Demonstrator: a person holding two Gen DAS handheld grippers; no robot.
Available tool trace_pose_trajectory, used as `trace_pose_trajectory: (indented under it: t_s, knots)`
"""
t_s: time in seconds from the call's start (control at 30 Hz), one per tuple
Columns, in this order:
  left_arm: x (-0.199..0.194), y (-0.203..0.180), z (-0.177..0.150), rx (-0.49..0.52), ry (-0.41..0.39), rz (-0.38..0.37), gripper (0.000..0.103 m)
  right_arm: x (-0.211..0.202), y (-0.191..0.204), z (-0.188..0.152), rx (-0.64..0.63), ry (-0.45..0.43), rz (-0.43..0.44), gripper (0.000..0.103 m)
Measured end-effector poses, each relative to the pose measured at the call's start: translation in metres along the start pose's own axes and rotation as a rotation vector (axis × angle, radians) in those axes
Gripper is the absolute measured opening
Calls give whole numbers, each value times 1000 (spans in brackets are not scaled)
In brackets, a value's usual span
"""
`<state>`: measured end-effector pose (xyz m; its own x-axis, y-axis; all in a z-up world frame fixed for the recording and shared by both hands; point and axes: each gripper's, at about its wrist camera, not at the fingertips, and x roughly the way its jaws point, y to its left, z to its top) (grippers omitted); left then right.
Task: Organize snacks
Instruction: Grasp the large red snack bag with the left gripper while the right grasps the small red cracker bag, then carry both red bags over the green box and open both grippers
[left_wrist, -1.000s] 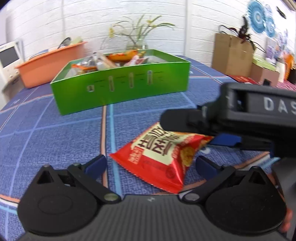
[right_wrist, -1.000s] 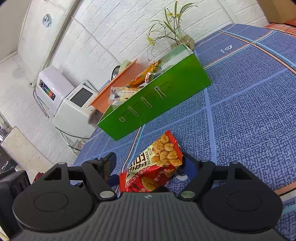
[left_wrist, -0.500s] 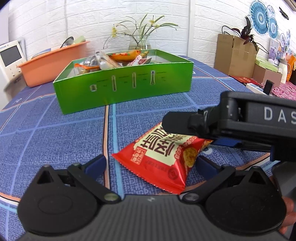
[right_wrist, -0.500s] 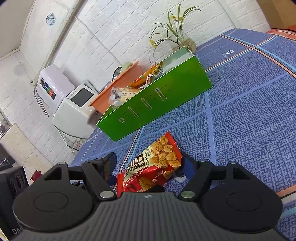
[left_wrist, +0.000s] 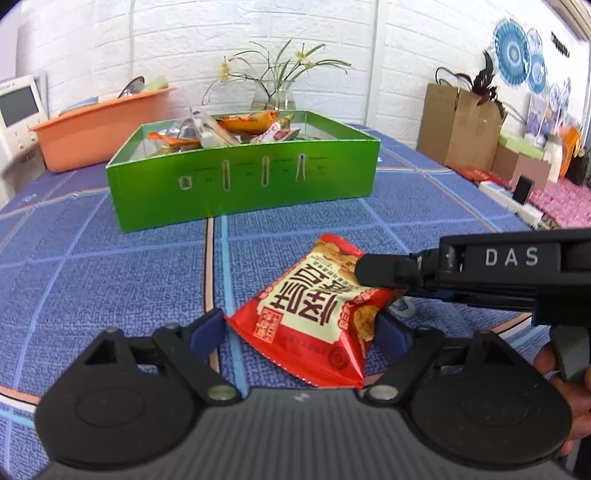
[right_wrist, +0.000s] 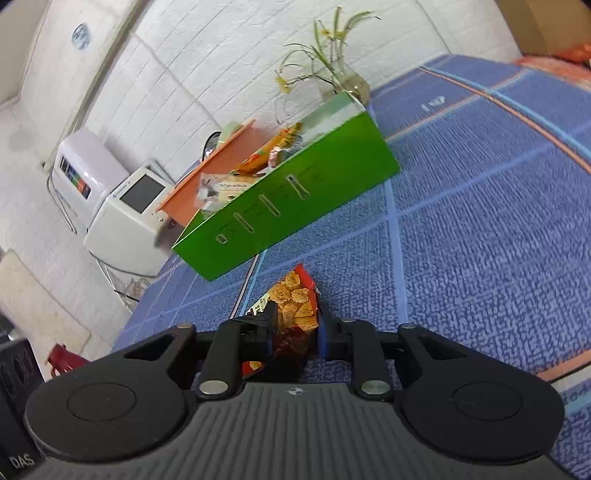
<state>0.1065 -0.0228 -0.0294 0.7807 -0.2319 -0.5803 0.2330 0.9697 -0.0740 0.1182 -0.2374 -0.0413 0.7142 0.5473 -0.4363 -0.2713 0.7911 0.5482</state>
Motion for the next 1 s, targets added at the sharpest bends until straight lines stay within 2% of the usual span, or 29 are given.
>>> trace_pose_trajectory:
  t_s: [0.1, 0.23, 0.47, 0.63, 0.8, 1.0]
  knots:
    - [-9, 5, 3, -28, -25, -27, 83, -6, 16, 5, -104, -19, -19, 34]
    - [-24, 13, 11, -39, -69, -26, 83, -8, 33, 16, -165, -27, 9, 34]
    - [-49, 41, 27, -62, -138, 75, 82, 15, 65, 35, -205, 3, 138, 34]
    - [-53, 68, 61, -64, -182, 120, 82, 35, 89, 62, -270, -39, 210, 35]
    - [-37, 77, 113, 2, -235, 153, 83, 56, 92, 105, -255, -104, 245, 34]
    - [25, 75, 158, -18, -230, 119, 83, 82, 68, 145, -204, -136, 134, 34]
